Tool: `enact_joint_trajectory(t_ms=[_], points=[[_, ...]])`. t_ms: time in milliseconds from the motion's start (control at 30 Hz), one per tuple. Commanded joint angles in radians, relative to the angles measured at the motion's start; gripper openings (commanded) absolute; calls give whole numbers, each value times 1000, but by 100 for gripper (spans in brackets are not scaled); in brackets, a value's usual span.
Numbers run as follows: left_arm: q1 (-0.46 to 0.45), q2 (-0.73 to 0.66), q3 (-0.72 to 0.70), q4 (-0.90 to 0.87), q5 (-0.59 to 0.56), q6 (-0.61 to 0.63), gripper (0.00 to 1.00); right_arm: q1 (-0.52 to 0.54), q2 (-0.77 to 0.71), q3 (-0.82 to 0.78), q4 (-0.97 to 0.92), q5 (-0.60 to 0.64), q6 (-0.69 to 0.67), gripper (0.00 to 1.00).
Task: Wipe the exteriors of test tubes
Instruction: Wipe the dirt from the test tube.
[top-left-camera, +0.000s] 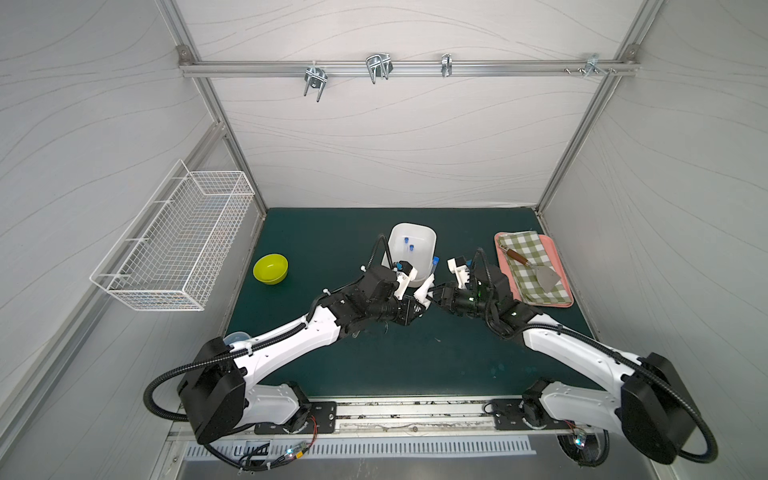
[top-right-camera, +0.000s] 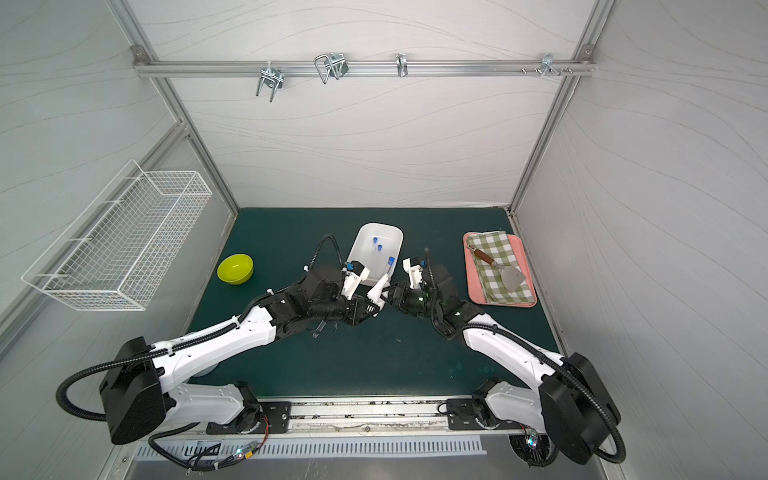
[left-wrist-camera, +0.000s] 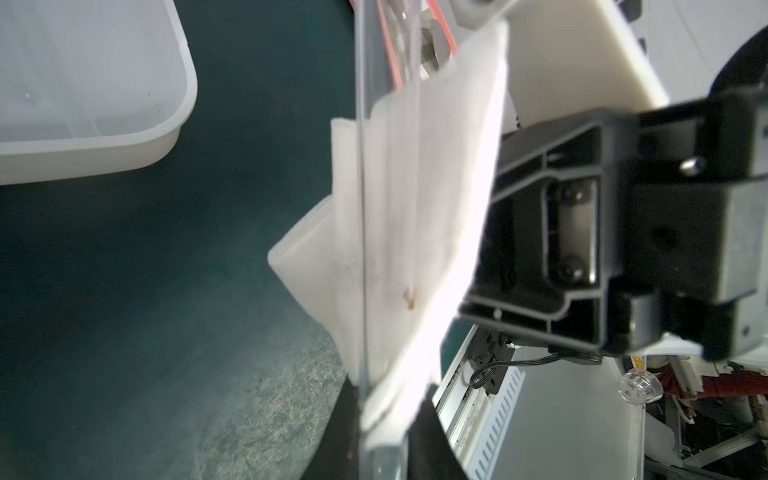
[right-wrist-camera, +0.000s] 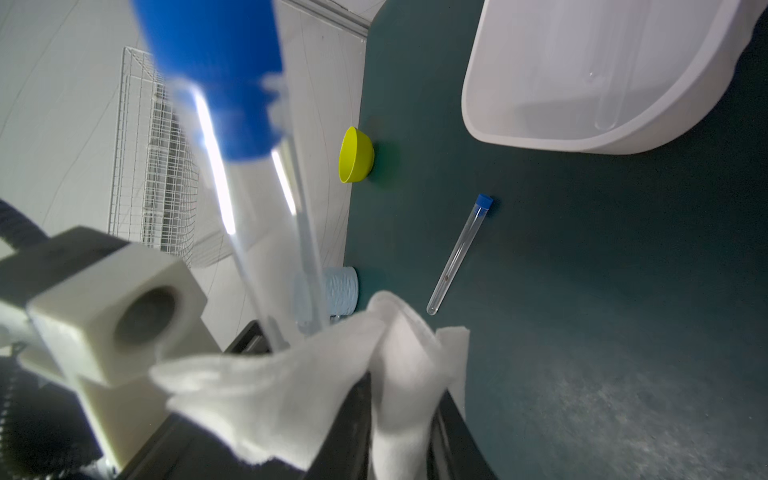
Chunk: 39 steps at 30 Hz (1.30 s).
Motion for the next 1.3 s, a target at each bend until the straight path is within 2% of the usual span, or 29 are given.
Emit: enact_joint_trajectory(t_ms=[0, 433, 867, 1267], points=[[23, -16, -22, 80, 53, -55, 9, 12, -54, -17, 41, -13, -11, 25], [23, -26, -16, 58, 59, -41, 9, 3, -17, 47, 27, -23, -42, 25], [24, -32, -1, 68, 94, -53, 9, 48, 37, 10, 106, -16, -20, 24], [26, -43, -18, 109, 124, -96, 9, -70, 78, 49, 127, -41, -44, 21]])
